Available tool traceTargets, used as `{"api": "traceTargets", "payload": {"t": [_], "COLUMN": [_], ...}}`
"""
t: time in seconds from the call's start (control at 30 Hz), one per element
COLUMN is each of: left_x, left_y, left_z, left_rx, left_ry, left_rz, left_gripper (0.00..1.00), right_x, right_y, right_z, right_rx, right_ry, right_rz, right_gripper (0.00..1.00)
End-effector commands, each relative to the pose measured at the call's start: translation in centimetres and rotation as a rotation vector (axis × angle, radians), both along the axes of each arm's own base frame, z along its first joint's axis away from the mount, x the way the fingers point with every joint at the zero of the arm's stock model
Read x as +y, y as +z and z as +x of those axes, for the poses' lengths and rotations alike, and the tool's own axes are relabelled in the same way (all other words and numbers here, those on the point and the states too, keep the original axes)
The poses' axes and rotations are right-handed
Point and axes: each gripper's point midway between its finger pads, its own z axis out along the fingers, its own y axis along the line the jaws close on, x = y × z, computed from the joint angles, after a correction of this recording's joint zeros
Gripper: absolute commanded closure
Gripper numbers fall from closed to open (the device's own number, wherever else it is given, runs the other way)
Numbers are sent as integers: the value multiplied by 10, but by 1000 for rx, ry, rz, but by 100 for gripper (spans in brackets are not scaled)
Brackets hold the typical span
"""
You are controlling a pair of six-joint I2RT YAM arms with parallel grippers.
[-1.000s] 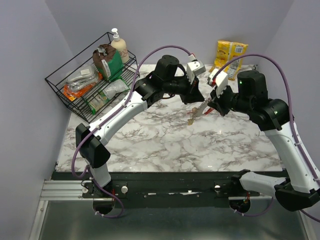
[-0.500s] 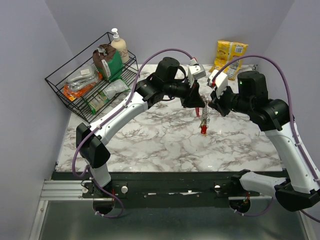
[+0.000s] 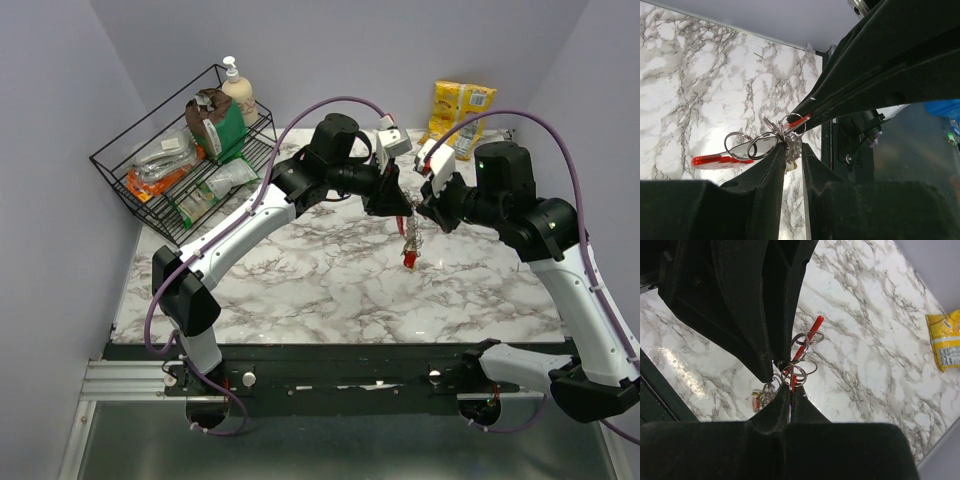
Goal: Remove the keys from the keyring
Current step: Remove the key from the keyring.
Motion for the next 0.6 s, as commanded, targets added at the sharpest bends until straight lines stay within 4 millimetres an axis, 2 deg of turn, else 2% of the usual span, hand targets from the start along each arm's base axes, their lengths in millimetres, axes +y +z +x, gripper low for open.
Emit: {"api": "traceTargets", "payload": {"t": [0.0,0.3,0.43,0.57], "left_x": [0,-3,-4,-5], "left_y": [25,22,19,18], "left_z": [-10,-8,-4,-1], "left_rx": [-10,1,-1,-6], "left_ry": [-46,-41,-27,-13], "left_rz": [-65,-63,-56,-52], "left_gripper": [71,70,61,60], "right_x": [6,7,7,7], "right_y": [2,0,-3,-2], "right_z": [-1,-4,-6,-6], "right_rx": [0,8,13,14], "right_ry": [22,33,39,41], "right_rz": [19,23,19,23], "right_gripper": [99,99,98,98]}}
